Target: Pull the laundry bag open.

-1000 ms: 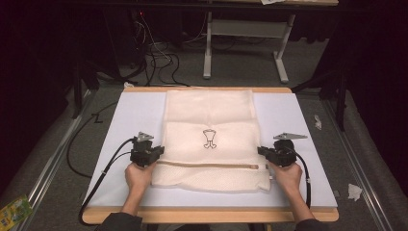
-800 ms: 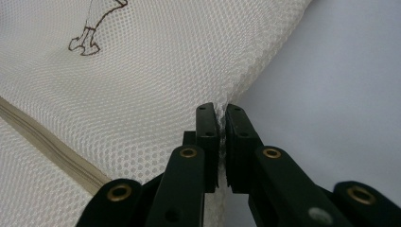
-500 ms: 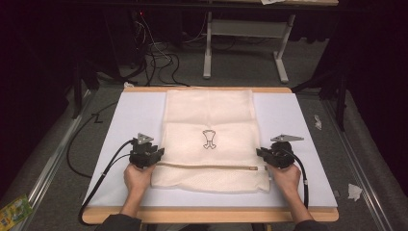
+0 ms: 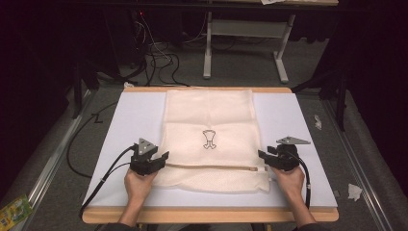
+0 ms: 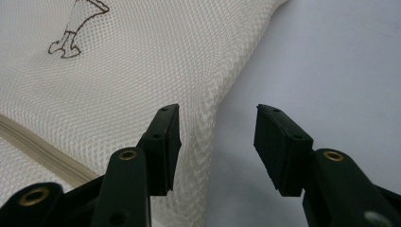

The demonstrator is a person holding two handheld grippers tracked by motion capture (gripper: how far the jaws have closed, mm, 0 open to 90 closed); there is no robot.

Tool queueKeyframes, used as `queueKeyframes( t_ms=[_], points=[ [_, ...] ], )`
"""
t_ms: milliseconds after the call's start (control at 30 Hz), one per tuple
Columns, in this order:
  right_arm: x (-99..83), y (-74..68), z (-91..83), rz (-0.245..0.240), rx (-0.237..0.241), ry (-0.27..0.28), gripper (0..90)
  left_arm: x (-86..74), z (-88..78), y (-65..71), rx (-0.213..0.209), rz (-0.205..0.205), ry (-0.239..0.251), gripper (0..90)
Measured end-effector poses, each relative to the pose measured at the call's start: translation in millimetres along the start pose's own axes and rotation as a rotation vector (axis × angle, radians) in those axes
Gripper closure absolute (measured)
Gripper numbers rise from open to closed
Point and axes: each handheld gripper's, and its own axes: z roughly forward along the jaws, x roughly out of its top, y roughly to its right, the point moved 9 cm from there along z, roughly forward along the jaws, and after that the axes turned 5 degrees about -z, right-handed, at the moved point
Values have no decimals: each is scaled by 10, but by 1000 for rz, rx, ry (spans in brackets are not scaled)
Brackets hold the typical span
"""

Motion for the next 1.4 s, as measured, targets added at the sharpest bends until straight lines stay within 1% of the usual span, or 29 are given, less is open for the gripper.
queueKeyframes(
  t_ms=[33, 67, 100, 133, 167, 200, 233, 300, 333, 367, 467, 500, 533, 567, 633, 667, 833, 867, 900, 933, 967, 1000, 1033, 1100, 1133, 1167, 1233, 1300, 1400],
  points=[
    [-24, -3, -20, 4, 2, 0, 510, -2, -15, 98, -22, 19, -3, 481],
    [-24, -3, -20, 4, 2, 0, 510, -2, -15, 98, -22, 19, -3, 479],
    [-55, -12, -37, 7, 3, -4, 506, 1, -16, 206, -38, 38, 0, 476],
    [-55, -12, -37, 7, 3, -4, 506, 1, -16, 206, -38, 38, 0, 474],
    [-85, -20, -53, 13, 6, -6, 499, 0, -13, 319, -63, 47, 7, 472],
    [-98, -22, -60, 13, 9, -7, 497, 0, -13, 319, -63, 47, 7, 468],
    [-108, -25, -67, 13, 9, -5, 497, -15, 7, 424, -78, 64, 0, 465],
    [-125, -32, -65, 16, 8, -2, 494, -33, 39, 526, -89, 86, -8, 464],
    [-137, -42, -55, 21, 11, -8, 493, -33, 39, 526, -89, 86, -8, 462],
    [-146, -50, -41, 19, 15, -10, 492, -44, 81, 620, -102, 94, -19, 461],
    [-162, -76, -2, 18, 22, -17, 492, -40, 127, 710, -118, 102, -28, 459],
    [-181, -109, 32, 14, 32, -26, 496, -22, 181, 806, -132, 107, -36, 459],
    [-192, -128, 47, 14, 39, -33, 496, -22, 181, 806, -132, 107, -36, 459],
    [-204, -152, 59, 12, 45, -43, 520, 12, 234, 917, -152, 116, -39, 459],
    [-214, -171, 71, 1, 46, -52, 527, 31, 261, 972, -159, 124, -41, 458],
    [-217, -188, 72, -27, 33, -60, 570, 68, 320, 1088, -180, 133, -48, 459],
    [-237, -222, 60, -97, 15, -82, 715, 154, 472, 1334, -223, 141, -65, 458],
    [-239, -234, 59, -105, 16, -85, 743, 154, 472, 1334, -223, 141, -65, 458],
    [-237, -240, 61, -109, 22, -84, 775, 182, 529, 1415, -242, 138, -75, 459],
    [-237, -240, 61, -109, 22, -84, 775, 182, 529, 1415, -242, 138, -75, 459],
    [-234, -232, 64, -109, 38, -80, 841, 192, 558, 1456, -247, 141, -80, 461],
    [-234, -232, 64, -109, 38, -80, 841, 200, 584, 1500, -254, 146, -85, 461],
    [-233, -222, 63, -89, 62, -81, 861, 220, 626, 1585, -269, 153, -94, 462],
    [-229, -220, 54, -80, 73, -77, 871, 245, 653, 1670, -283, 159, -97, 464],
    [-220, -219, 50, -76, 80, -67, 873, 245, 653, 1670, -283, 159, -97, 466],
    [-215, -223, 37, -63, 88, -63, 874, 264, 679, 1753, -299, 161, -101, 466],
    [-208, -222, 29, -56, 96, -55, 875, 271, 690, 1793, -306, 168, -104, 468],
    [-191, -225, 1, -51, 113, -54, 877, 282, 713, 1894, -337, 160, -108, 486],
    [-170, -239, -19, -55, 121, -51, 878, 275, 730, 1955, -343, 167, -110, 484]
  ],
)
